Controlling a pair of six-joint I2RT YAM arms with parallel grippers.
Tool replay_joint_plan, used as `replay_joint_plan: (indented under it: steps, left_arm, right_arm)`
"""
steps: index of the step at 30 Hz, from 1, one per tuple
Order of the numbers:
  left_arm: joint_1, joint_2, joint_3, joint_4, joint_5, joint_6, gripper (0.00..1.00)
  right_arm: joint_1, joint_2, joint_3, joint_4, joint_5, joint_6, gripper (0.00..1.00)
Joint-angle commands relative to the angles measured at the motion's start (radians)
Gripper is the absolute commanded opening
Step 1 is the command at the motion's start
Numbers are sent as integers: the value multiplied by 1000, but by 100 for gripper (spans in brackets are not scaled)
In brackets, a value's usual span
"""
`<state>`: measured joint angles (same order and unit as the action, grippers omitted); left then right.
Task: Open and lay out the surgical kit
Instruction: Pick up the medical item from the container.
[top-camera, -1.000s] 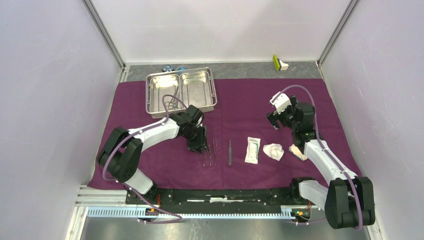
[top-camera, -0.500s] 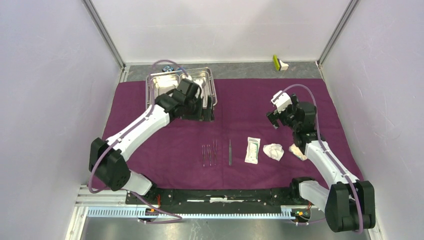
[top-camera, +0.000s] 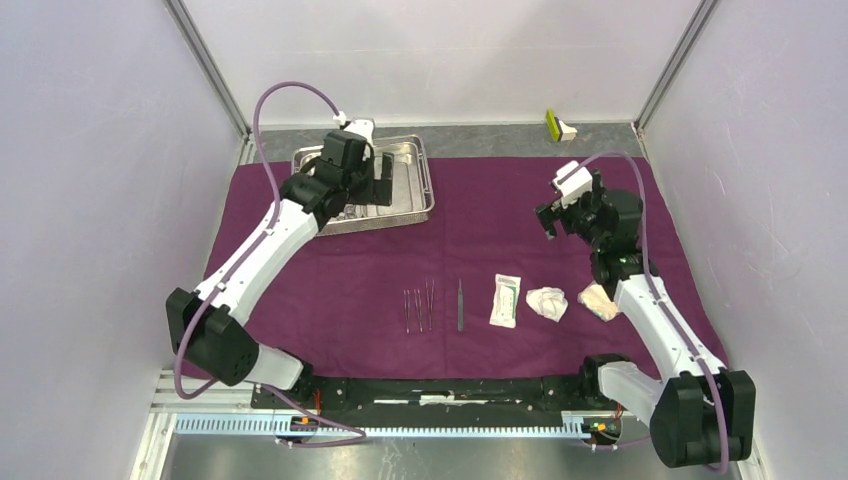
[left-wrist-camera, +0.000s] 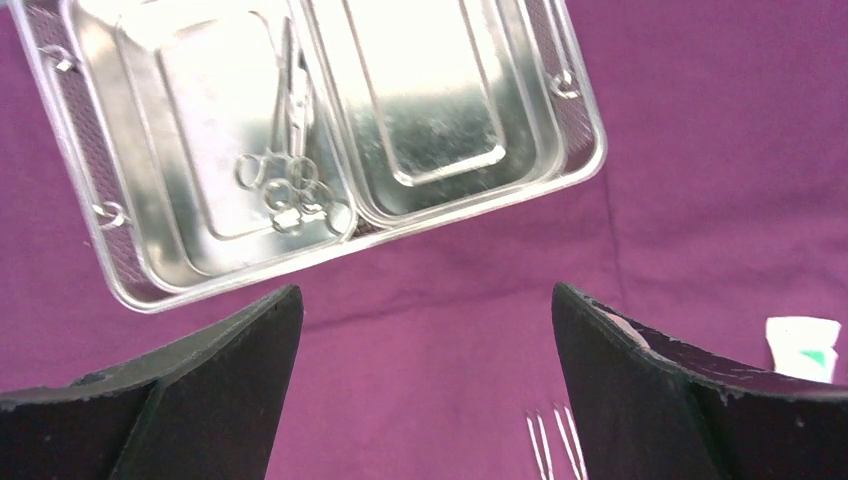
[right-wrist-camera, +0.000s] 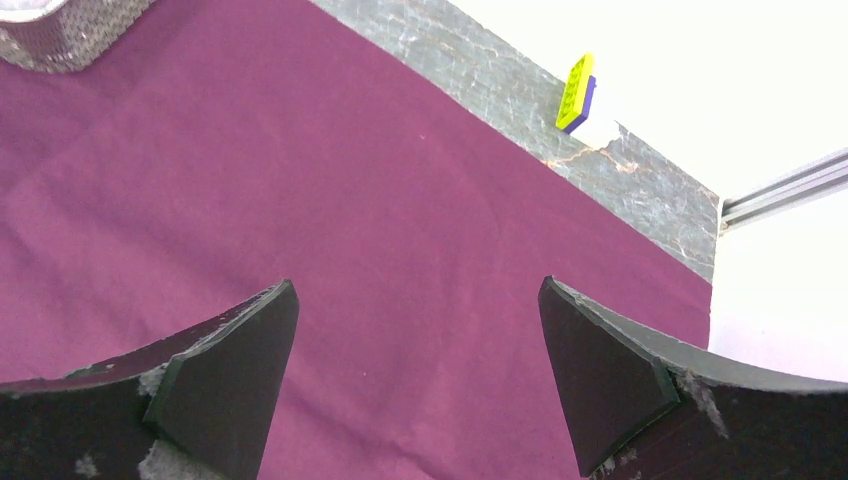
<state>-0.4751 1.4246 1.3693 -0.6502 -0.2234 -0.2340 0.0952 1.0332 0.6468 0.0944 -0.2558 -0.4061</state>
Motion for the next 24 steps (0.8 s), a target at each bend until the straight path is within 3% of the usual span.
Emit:
replay_joint_plan:
  steps: [1, 10, 14, 20, 24]
  left_arm:
    - [62, 30, 6, 120, -49, 126, 100]
    - [295, 189, 34, 141, 165, 76, 100]
    - [315, 318, 138, 74, 236, 160, 100]
    - [316, 530, 321, -24, 188, 232, 100]
    - [318, 617, 396, -39, 163, 322, 94]
  right_arm:
    - [-4, 7, 66, -9, -30, 96, 98]
    - [-5, 44, 95, -55, -34, 148, 98]
    - [-5, 28, 91, -61, -42, 111, 98]
    - [-5, 36, 72, -70, -37, 68, 98]
    - [-5, 54, 65, -76, -31, 46, 98]
